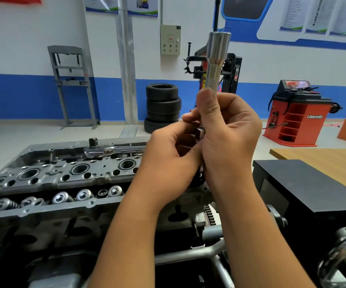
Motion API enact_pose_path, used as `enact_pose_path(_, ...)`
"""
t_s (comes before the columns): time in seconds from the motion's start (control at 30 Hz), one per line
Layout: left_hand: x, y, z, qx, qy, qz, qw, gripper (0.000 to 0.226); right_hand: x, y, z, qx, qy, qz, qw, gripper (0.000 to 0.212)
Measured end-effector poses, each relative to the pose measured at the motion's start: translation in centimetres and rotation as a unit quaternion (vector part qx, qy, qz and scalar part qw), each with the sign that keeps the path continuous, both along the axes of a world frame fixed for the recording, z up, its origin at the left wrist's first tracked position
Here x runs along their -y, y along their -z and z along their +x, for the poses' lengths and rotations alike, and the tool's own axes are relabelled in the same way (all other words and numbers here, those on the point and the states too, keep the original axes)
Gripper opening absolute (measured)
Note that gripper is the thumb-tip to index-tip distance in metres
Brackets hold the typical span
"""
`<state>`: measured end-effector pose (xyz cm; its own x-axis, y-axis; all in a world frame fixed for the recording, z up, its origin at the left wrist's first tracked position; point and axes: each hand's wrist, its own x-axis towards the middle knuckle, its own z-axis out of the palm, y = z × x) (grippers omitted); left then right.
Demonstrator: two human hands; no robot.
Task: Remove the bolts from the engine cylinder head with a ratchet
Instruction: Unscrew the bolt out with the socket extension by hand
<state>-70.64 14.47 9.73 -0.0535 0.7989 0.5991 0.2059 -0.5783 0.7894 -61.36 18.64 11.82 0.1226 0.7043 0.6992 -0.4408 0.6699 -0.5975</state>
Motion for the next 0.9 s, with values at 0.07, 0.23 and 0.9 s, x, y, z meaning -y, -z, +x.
enact_pose_path(0.07, 0.25, -0.05, 0.1, 0.0, 0.052, -0.021, 0.998, 0.023, -0.2, -0.03, -0.1, 0.029, 0.027, 0.021, 0.999, 0.026)
enact_pose_path(0.23, 0.15, -0.22, 0.18, -0.007, 0.014, 0.006, 1.0, 0.029, -0.34, -0.31, 0.01, 0.044, -0.018, 0.005, 0.999, 0.036)
enact_pose_path(0.9, -0.08, 0.09, 0.48, 0.029, -0.06, 0.001, 0.998, 0.031, -0.11, 0.25, -0.94, 0.051, 0.007, -0.013, 0.999, 0.035)
